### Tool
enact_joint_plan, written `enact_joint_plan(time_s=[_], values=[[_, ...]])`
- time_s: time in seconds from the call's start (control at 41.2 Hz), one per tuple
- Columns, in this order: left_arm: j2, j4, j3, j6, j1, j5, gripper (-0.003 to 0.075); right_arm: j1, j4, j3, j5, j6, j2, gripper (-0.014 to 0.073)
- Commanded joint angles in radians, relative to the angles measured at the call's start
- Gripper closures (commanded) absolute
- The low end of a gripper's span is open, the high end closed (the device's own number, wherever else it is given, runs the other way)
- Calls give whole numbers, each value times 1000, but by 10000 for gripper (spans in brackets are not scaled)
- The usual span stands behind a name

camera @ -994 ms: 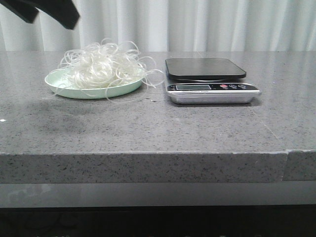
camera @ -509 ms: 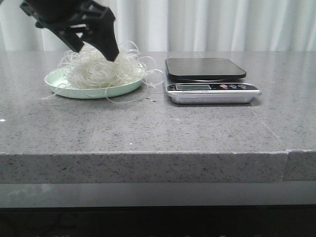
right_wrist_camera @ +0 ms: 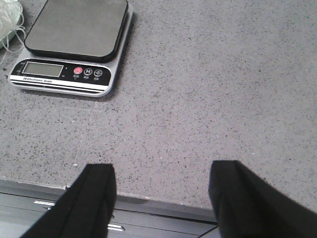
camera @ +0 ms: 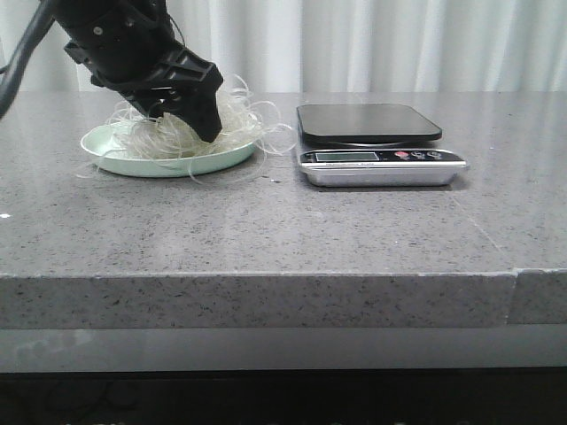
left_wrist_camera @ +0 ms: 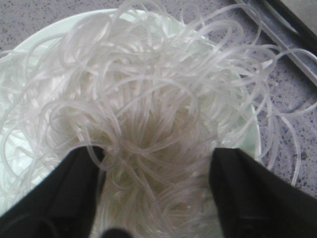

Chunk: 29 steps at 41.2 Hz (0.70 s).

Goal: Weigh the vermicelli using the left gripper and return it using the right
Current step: 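Lower the left gripper into the vermicelli pile on the green plate, then close the left gripper on the vermicelli and lift it off the plate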

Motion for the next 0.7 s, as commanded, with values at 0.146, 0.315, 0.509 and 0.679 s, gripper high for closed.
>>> enact_joint_plan(time_s=[0.146, 0.315, 0.509, 0.679], values=[[-36, -10, -27, -1, -6, -29, 491, -6, -2, -30, -58, -7, 9, 76], [-36, -10, -27, -1, -6, -17, 570, -6, -2, -30, -58, -7, 9, 76], [-38, -8, -43, -1, -6, 19, 575, -6, -2, -30, -58, -7, 9, 76], [-55, -8, -125, -1, -6, 114, 575, -6, -2, -30, -58, -7, 9, 76]])
